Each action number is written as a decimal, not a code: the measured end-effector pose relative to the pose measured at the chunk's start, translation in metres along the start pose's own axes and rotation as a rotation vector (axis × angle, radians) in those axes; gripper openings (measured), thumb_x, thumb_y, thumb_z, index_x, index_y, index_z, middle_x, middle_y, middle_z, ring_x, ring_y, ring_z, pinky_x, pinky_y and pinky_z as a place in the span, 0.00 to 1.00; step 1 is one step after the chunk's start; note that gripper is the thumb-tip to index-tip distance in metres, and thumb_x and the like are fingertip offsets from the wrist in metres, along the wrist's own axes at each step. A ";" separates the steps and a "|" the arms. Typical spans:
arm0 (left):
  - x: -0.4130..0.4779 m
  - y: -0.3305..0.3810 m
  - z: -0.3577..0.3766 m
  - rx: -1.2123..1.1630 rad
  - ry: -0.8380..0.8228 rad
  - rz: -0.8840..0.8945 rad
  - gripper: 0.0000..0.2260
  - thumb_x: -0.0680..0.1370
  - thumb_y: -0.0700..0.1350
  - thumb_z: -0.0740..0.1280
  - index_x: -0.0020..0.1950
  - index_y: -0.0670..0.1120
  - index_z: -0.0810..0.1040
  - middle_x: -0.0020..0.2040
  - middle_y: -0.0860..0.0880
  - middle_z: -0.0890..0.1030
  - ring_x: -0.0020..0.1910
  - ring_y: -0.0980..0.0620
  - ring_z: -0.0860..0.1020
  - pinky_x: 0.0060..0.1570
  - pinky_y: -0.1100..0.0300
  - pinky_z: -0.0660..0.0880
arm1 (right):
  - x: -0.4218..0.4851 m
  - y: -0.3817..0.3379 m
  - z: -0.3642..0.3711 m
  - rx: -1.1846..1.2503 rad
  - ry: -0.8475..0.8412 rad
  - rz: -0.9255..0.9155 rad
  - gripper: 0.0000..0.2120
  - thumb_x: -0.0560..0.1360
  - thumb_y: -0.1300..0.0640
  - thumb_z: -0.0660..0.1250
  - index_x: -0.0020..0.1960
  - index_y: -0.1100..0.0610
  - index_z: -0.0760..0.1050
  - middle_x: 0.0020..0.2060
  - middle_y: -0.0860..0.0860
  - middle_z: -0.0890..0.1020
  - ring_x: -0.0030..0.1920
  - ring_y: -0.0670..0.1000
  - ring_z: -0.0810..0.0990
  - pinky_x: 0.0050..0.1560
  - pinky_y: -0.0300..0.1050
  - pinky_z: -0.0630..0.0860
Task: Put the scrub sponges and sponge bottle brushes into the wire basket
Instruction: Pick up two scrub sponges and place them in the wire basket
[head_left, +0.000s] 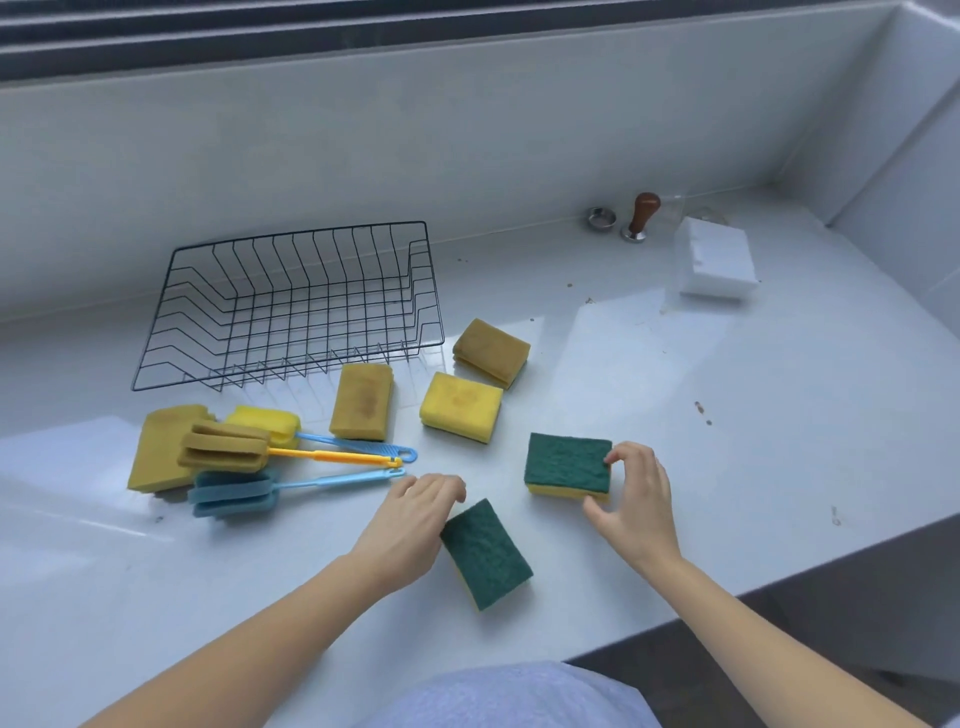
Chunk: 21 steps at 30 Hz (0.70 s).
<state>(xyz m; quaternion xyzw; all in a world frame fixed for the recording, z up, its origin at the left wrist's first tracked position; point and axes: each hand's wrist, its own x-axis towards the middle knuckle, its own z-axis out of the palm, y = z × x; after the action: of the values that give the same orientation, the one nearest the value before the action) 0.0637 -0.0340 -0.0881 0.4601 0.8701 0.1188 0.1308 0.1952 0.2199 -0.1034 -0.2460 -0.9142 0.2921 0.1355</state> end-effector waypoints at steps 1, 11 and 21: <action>0.001 0.003 -0.001 0.017 -0.018 0.049 0.26 0.65 0.31 0.56 0.61 0.49 0.66 0.71 0.51 0.67 0.70 0.51 0.64 0.67 0.57 0.58 | -0.003 0.003 -0.001 -0.010 -0.024 0.012 0.24 0.63 0.60 0.74 0.54 0.55 0.66 0.51 0.48 0.70 0.55 0.53 0.72 0.65 0.58 0.67; 0.025 0.028 -0.014 0.199 -0.405 0.394 0.35 0.71 0.51 0.70 0.73 0.51 0.56 0.76 0.50 0.58 0.76 0.50 0.51 0.74 0.43 0.46 | 0.015 -0.025 -0.004 -0.094 -0.302 -0.158 0.24 0.65 0.49 0.71 0.58 0.44 0.67 0.70 0.45 0.66 0.72 0.47 0.60 0.73 0.58 0.50; 0.009 0.010 -0.014 0.126 -0.337 0.237 0.30 0.68 0.55 0.70 0.68 0.55 0.64 0.66 0.52 0.71 0.69 0.50 0.64 0.73 0.43 0.49 | 0.031 -0.025 -0.004 -0.198 -0.557 -0.272 0.21 0.67 0.46 0.70 0.58 0.42 0.69 0.66 0.43 0.71 0.66 0.46 0.68 0.68 0.50 0.63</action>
<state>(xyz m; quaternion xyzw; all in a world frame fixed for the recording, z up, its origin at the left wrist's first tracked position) 0.0621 -0.0223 -0.0728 0.5798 0.7814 0.0002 0.2307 0.1615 0.2206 -0.0826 -0.0444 -0.9646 0.2369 -0.1067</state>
